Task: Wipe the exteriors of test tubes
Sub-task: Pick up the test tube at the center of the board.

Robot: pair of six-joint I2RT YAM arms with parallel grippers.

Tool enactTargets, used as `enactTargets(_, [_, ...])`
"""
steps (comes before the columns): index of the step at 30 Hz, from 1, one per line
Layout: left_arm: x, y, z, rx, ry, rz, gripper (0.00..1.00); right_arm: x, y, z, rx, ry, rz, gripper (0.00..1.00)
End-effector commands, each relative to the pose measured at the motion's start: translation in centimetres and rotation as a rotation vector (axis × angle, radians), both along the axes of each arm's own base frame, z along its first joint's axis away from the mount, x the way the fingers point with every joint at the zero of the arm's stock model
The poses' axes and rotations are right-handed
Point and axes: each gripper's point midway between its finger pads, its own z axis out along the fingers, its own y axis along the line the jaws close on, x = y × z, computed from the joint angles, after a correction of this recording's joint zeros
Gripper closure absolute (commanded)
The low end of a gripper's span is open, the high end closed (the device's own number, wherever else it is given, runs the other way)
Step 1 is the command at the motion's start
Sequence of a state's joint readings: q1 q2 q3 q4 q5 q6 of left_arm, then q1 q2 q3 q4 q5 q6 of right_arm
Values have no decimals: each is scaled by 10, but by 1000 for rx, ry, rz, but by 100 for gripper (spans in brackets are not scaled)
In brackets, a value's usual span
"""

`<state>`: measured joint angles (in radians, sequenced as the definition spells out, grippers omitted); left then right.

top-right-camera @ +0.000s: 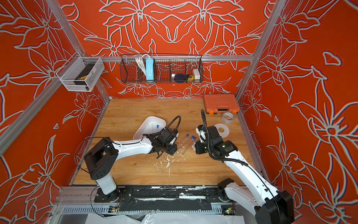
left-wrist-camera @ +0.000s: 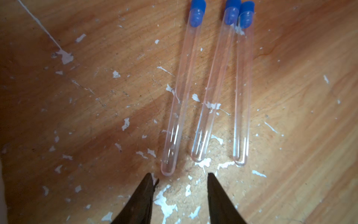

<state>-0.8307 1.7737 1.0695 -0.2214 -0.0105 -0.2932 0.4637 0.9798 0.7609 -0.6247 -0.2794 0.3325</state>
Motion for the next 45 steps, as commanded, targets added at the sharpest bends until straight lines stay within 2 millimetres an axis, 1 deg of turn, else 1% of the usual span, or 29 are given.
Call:
enactTargets(1, [17,-8,6,11,-67,-9,58,-5,0,-8,11,38,-1,100])
enactTargets(8, [28,-11,-7,56,-70,6,61,-3,1,-12,4,44,10,100])
enactTargets(13, [31,-8,-18,95,-64,23,63,-2,1,-13,2,43,7,100])
enactTargets(16, [32,-3,-23,118,-63,38,63,-3,0,-15,-1,44,5,100])
enactTargets(19, [31,4,-28,151,-60,55,67,-4,-1,-18,0,49,3,100])
enactTargets(23, [26,16,-34,180,-51,93,77,-5,-1,-20,4,49,-1,100])
enactTargets(29, [11,36,-44,179,-18,161,82,-5,2,-23,15,62,1,100])
enactTargets(35, [-16,47,-50,133,39,170,84,-7,3,-23,29,64,2,100])
enactTargets(40, [-39,49,-46,114,59,147,86,-10,4,-22,41,68,5,100])
enactTargets(45, [-58,41,-33,50,76,115,87,-12,9,-22,73,77,18,100])
